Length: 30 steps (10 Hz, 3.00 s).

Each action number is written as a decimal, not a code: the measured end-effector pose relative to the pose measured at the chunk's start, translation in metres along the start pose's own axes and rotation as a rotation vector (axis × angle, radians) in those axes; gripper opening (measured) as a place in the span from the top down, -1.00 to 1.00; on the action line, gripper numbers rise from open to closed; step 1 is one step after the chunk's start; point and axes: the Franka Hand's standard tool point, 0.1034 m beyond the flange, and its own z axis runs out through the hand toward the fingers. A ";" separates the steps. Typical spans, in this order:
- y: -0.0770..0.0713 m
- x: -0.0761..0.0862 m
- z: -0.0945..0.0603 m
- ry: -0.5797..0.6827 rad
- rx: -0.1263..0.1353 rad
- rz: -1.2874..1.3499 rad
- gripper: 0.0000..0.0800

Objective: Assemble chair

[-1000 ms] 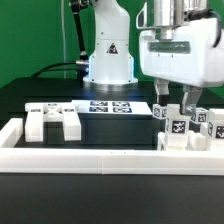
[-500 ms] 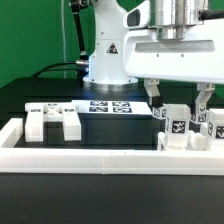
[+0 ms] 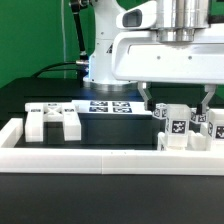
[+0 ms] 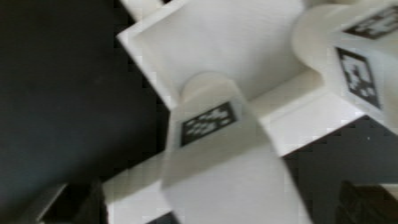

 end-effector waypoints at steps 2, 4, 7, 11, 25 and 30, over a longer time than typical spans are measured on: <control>0.001 0.000 0.001 0.002 -0.016 -0.177 -0.62; 0.001 0.000 0.001 0.002 -0.016 -0.184 -0.38; 0.001 0.000 0.001 0.002 -0.016 -0.155 0.28; 0.001 0.000 0.001 0.002 -0.012 0.061 0.28; -0.003 -0.004 0.003 -0.018 0.002 1.277 0.27; -0.010 -0.007 0.003 -0.015 0.004 0.987 -0.58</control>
Offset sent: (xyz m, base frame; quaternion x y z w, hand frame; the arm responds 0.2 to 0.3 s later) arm 0.0019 0.0054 -0.0003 0.0123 -0.0028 -0.0581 0.9982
